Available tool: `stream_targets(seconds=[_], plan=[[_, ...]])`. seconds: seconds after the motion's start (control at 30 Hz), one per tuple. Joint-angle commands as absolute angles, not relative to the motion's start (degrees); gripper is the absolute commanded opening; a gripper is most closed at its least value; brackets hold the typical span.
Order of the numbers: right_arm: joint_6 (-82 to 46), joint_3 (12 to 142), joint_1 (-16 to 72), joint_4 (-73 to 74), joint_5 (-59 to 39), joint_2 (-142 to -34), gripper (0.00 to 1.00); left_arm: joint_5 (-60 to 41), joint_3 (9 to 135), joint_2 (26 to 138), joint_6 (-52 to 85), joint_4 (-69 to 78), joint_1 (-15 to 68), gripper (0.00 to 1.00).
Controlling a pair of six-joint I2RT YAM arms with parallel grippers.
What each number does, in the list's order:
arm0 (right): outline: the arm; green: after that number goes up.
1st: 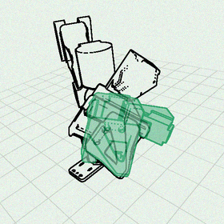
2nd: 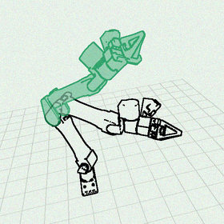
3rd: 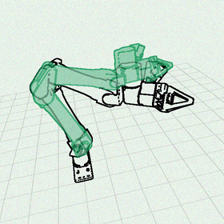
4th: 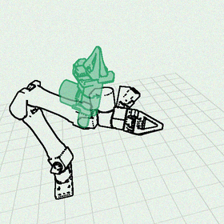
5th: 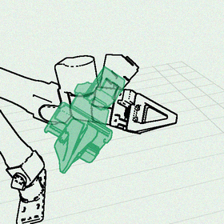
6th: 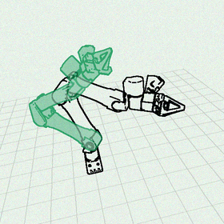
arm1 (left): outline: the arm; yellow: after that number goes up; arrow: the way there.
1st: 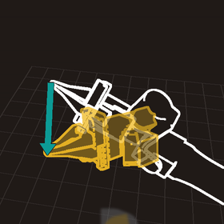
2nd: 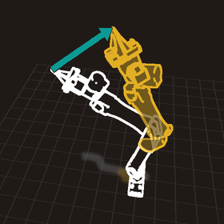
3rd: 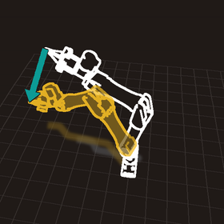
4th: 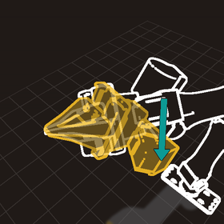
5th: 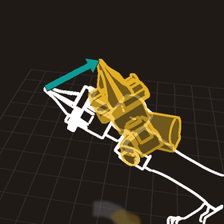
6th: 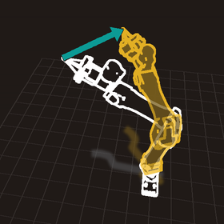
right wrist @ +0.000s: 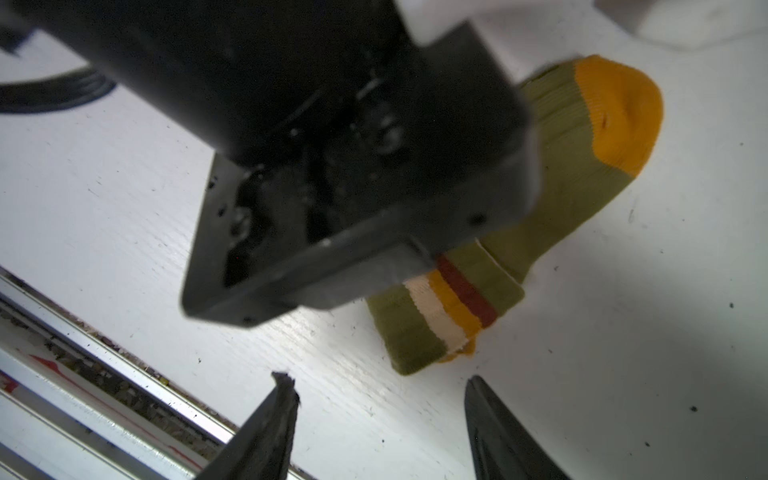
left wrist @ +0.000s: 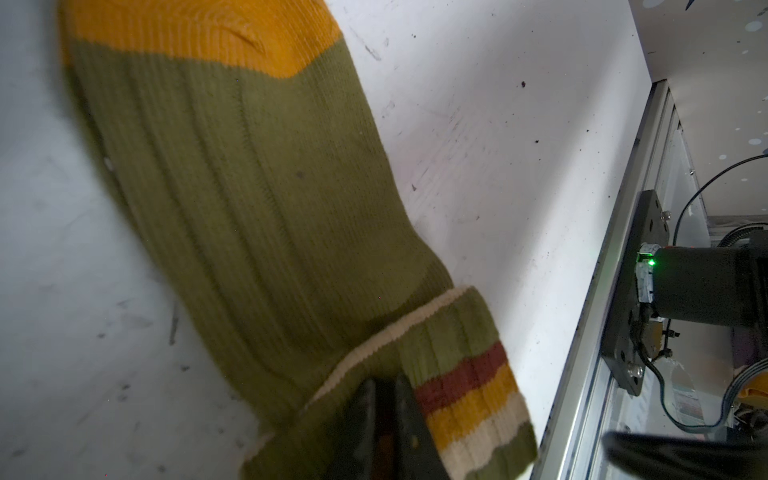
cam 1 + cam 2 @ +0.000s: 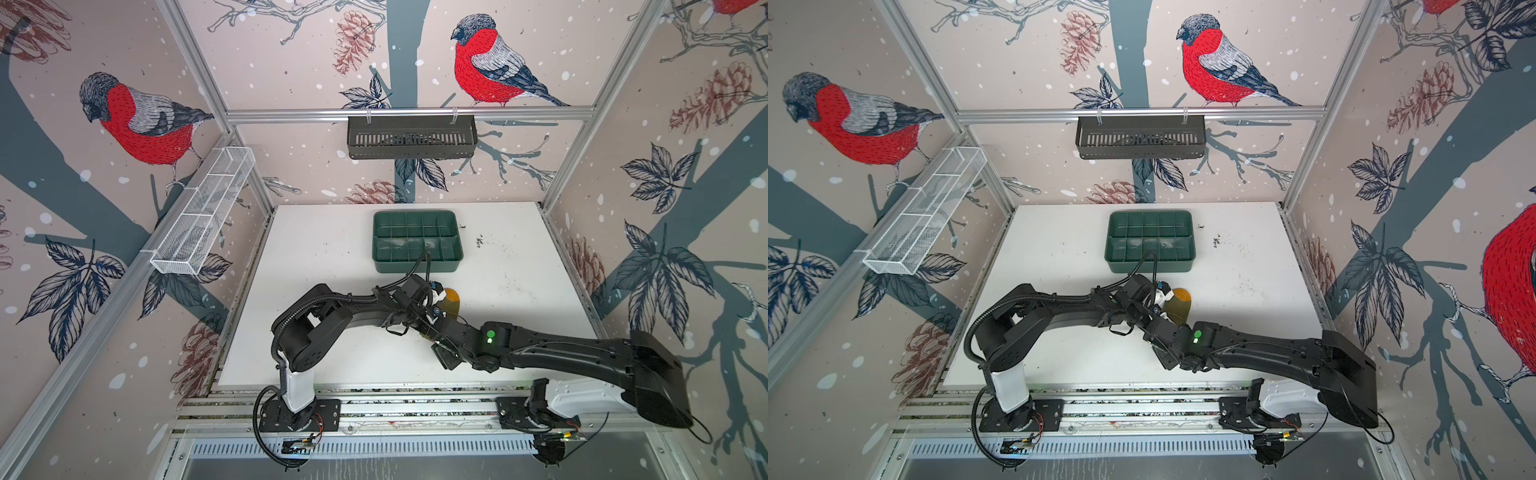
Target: Roll the socks
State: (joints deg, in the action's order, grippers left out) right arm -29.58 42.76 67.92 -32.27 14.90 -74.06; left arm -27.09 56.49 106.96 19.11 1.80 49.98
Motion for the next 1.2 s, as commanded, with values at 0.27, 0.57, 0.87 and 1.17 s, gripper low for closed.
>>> stream_targets(seconds=[0.27, 0.57, 0.87, 1.17], plan=[[-26.5, 48.1, 70.5, -32.5, 22.2, -82.6, 0.66, -27.1, 56.9, 108.4, 16.7, -3.7, 49.6, 0.13], [-25.4, 51.1, 70.7, -33.8, 24.8, -89.4, 0.65, -27.3, 56.9, 107.5, 16.3, -4.0, 49.0, 0.13], [-24.0, 52.0, 71.6, -32.9, 25.1, -86.7, 0.65, -27.8, 56.9, 108.1, 15.3, -5.1, 48.8, 0.13], [-32.0, 40.2, 52.4, -22.2, 1.8, -55.0, 0.49, -26.0, 58.8, 107.8, 14.3, -6.0, 48.8, 0.12]])
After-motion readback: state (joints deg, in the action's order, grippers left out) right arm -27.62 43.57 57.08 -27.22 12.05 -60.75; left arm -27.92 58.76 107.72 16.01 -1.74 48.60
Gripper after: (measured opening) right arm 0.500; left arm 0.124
